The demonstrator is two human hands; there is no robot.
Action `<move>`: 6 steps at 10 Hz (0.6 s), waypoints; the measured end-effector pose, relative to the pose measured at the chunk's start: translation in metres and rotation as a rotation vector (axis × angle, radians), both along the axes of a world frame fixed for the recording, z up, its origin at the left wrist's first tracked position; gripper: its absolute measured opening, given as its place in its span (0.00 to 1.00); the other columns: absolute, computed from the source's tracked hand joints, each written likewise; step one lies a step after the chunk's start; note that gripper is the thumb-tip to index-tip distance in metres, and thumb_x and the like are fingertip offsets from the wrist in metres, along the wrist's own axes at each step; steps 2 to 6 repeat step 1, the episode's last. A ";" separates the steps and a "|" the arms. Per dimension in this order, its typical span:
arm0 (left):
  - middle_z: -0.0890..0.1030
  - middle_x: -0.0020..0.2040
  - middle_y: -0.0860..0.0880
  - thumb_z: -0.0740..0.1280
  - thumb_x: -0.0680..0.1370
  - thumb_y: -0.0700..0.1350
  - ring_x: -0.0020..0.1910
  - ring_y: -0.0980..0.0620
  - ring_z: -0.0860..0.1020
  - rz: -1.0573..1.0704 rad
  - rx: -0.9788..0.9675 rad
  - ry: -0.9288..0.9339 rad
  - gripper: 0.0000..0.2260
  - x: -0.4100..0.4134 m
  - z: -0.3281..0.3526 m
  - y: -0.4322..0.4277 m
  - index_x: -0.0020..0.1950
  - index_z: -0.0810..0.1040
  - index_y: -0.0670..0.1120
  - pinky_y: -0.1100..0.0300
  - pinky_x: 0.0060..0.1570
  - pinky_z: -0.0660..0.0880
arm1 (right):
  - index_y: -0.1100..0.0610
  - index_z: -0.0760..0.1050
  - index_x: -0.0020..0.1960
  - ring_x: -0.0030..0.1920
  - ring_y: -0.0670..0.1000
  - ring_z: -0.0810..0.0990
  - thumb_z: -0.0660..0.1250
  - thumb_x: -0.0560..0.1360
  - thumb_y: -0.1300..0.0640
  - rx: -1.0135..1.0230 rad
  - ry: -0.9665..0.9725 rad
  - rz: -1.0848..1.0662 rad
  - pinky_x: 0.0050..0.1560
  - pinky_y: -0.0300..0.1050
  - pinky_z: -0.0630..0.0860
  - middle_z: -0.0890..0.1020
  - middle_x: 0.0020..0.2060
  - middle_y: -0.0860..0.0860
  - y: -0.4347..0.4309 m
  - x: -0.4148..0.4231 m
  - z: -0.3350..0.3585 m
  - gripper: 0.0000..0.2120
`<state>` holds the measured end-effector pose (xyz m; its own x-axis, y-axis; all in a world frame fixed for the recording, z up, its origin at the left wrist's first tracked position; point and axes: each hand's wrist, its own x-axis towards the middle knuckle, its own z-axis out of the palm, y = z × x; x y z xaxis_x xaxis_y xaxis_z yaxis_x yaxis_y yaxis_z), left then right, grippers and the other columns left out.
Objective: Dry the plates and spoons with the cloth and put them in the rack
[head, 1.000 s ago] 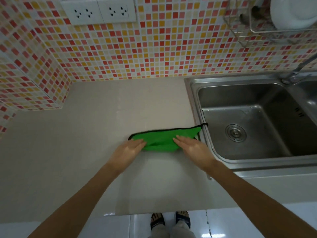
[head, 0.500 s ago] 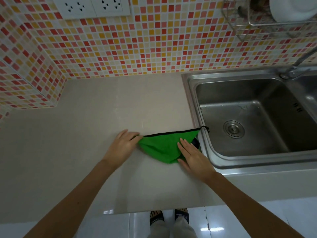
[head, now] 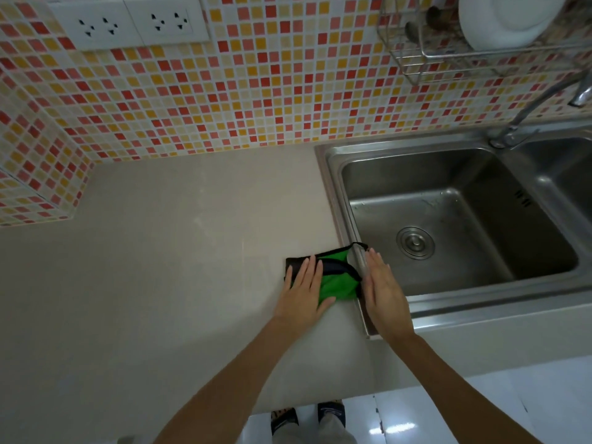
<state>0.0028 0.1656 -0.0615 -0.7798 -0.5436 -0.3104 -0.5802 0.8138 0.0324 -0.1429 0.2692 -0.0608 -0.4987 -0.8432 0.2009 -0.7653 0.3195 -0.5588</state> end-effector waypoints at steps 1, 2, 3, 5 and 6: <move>0.66 0.74 0.43 0.33 0.77 0.64 0.73 0.49 0.65 0.096 0.020 0.138 0.39 0.003 -0.001 0.004 0.73 0.64 0.40 0.48 0.74 0.55 | 0.64 0.67 0.69 0.69 0.54 0.70 0.48 0.79 0.54 0.011 0.048 0.089 0.70 0.50 0.64 0.71 0.68 0.57 -0.010 -0.002 -0.002 0.23; 0.66 0.74 0.43 0.33 0.77 0.64 0.73 0.49 0.65 0.096 0.020 0.138 0.39 0.003 -0.001 0.004 0.73 0.64 0.40 0.48 0.74 0.55 | 0.64 0.67 0.69 0.69 0.54 0.70 0.48 0.79 0.54 0.011 0.048 0.089 0.70 0.50 0.64 0.71 0.68 0.57 -0.010 -0.002 -0.002 0.23; 0.66 0.74 0.43 0.33 0.77 0.64 0.73 0.49 0.65 0.096 0.020 0.138 0.39 0.003 -0.001 0.004 0.73 0.64 0.40 0.48 0.74 0.55 | 0.64 0.67 0.69 0.69 0.54 0.70 0.48 0.79 0.54 0.011 0.048 0.089 0.70 0.50 0.64 0.71 0.68 0.57 -0.010 -0.002 -0.002 0.23; 0.66 0.74 0.43 0.33 0.77 0.64 0.73 0.49 0.65 0.096 0.020 0.138 0.39 0.003 -0.001 0.004 0.73 0.64 0.40 0.48 0.74 0.55 | 0.64 0.67 0.69 0.69 0.54 0.70 0.48 0.79 0.54 0.011 0.048 0.089 0.70 0.50 0.64 0.71 0.68 0.57 -0.010 -0.002 -0.002 0.23; 0.66 0.74 0.43 0.33 0.77 0.64 0.73 0.49 0.65 0.096 0.020 0.138 0.39 0.003 -0.001 0.004 0.73 0.64 0.40 0.48 0.74 0.55 | 0.64 0.67 0.69 0.69 0.54 0.70 0.48 0.79 0.54 0.011 0.048 0.089 0.70 0.50 0.64 0.71 0.68 0.57 -0.010 -0.002 -0.002 0.23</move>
